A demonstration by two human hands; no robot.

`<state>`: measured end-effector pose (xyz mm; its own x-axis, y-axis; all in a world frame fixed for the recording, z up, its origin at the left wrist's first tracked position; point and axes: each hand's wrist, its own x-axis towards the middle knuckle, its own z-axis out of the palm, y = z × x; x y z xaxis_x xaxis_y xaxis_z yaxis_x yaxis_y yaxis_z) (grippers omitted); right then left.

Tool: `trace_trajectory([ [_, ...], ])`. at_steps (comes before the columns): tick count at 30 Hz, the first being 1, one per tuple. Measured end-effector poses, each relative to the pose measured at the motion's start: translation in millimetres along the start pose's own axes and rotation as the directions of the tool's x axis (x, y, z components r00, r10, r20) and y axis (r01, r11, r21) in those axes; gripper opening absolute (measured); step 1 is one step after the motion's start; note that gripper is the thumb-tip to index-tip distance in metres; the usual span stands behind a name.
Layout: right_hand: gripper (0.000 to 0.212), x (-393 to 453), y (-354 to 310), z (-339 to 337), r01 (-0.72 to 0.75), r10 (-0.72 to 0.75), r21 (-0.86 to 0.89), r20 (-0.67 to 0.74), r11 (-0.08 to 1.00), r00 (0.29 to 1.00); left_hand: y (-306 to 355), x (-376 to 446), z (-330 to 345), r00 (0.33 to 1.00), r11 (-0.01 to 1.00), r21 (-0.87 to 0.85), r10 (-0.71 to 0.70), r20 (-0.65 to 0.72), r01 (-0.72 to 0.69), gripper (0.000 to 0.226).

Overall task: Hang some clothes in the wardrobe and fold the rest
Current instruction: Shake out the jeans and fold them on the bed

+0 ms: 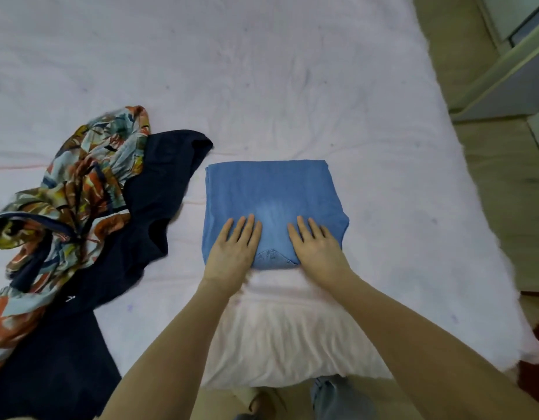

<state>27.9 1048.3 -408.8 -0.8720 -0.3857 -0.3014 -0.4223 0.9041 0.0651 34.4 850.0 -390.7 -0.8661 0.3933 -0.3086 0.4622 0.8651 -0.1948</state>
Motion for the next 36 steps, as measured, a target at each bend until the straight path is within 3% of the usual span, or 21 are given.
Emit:
trace_trajectory([
  [3, 0.065, 4, 32, -34, 0.040, -0.040, 0.003, -0.015, 0.999, 0.999, 1, 16, -34, 1.000, 0.996, -0.087, -0.004, 0.018, 0.005, 0.084],
  [7, 0.056, 12, 106, -108, 0.107, -0.109, 0.053, 0.034, 0.993, 0.993, 4, 58, -124, 0.999, 0.992, -0.117, -0.038, -0.013, 0.036, 0.087],
  [10, 0.040, 26, 173, -158, 0.045, -0.052, 0.125, 0.058, 0.991, 0.997, 11, 112, -203, 0.995, 0.973, -0.229, 0.011, 0.103, 0.013, 0.060],
  [12, 0.036, 39, 225, -191, 0.006, -0.011, 0.133, 0.040, 0.991, 0.999, 19, 159, -254, 0.996, 0.972, -0.233, -0.009, 0.092, 0.030, 0.046],
  [15, 0.037, 59, 299, -225, -0.074, 0.081, 0.083, -0.085, 0.994, 0.993, 34, 227, -313, 0.997, 0.968, -0.241, -0.075, -0.028, 0.066, 0.040],
  [17, 0.046, 68, 334, -232, -0.126, 0.139, 0.081, -0.191, 0.989, 0.972, 45, 260, -329, 0.987, 0.969, -0.240, -0.096, -0.131, 0.062, 0.049],
  [22, 0.051, 76, 375, -181, -0.204, 0.181, -0.018, -0.389, 0.979, 0.903, 82, 302, -290, 0.923, 0.975, -0.213, -0.133, -0.362, 0.057, 0.070],
  [24, 0.057, 78, 367, -137, -0.191, 0.186, 0.012, -0.285, 0.982, 0.940, 97, 307, -251, 0.944, 0.983, -0.177, -0.099, -0.313, 0.044, 0.076],
  [26, 0.063, 79, 355, -89, -0.176, 0.182, 0.074, -0.072, 0.982, 0.981, 111, 312, -208, 0.996, 0.988, -0.154, -0.020, -0.089, 0.006, 0.077],
  [27, 0.068, 75, 349, -65, -0.182, 0.171, 0.094, 0.114, 0.979, 0.979, 118, 311, -190, 0.999, 0.990, -0.136, 0.036, 0.039, -0.031, 0.074],
  [29, 0.071, 68, 341, -31, -0.208, 0.126, 0.133, 0.458, 0.969, 0.880, 135, 303, -153, 0.974, 0.987, -0.118, 0.134, 0.182, -0.113, 0.068],
  [33, 0.088, 69, 332, -18, -0.220, 0.115, 0.118, 0.570, 0.968, 0.814, 151, 277, -117, 0.953, 0.984, -0.127, 0.158, 0.260, -0.128, 0.075],
  [36, 0.082, 73, 327, -35, -0.291, 0.176, 0.070, 0.654, 0.954, 0.736, 138, 275, -127, 0.927, 0.956, -0.225, 0.248, 0.281, -0.188, 0.076],
])
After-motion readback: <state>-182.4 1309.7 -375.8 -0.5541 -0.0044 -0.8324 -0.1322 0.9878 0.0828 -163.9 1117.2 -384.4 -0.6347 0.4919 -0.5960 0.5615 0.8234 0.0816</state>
